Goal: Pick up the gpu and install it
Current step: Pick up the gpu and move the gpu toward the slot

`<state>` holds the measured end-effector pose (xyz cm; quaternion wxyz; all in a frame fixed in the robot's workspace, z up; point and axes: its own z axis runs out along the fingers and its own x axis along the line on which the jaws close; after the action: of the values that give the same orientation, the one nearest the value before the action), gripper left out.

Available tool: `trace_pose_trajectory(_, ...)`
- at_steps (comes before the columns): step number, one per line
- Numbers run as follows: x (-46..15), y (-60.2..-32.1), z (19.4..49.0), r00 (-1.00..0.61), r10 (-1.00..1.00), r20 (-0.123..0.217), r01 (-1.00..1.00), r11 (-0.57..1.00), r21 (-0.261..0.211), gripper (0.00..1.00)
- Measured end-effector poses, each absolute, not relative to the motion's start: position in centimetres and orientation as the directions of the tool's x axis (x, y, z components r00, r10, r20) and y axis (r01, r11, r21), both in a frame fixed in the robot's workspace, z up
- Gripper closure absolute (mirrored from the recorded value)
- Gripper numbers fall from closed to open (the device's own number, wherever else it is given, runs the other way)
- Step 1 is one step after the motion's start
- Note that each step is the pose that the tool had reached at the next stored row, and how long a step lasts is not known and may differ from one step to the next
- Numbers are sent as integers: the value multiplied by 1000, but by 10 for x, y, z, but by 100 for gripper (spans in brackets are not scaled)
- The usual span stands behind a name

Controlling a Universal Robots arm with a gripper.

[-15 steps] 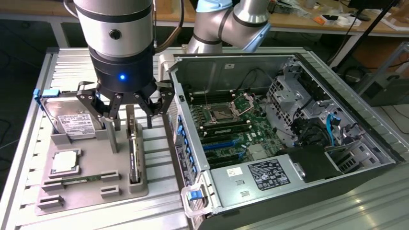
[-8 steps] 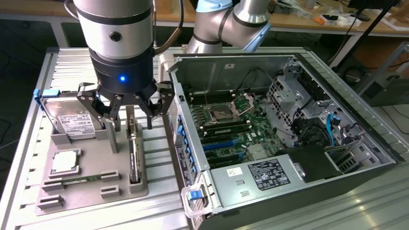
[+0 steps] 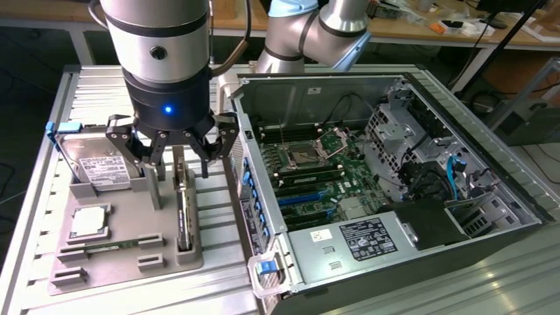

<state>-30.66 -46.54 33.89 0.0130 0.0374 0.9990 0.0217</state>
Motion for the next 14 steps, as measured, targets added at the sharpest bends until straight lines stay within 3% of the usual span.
trace_pose_trajectory(14, -307, -465, 337, -997, 75, -24, 74, 996, 44, 40)
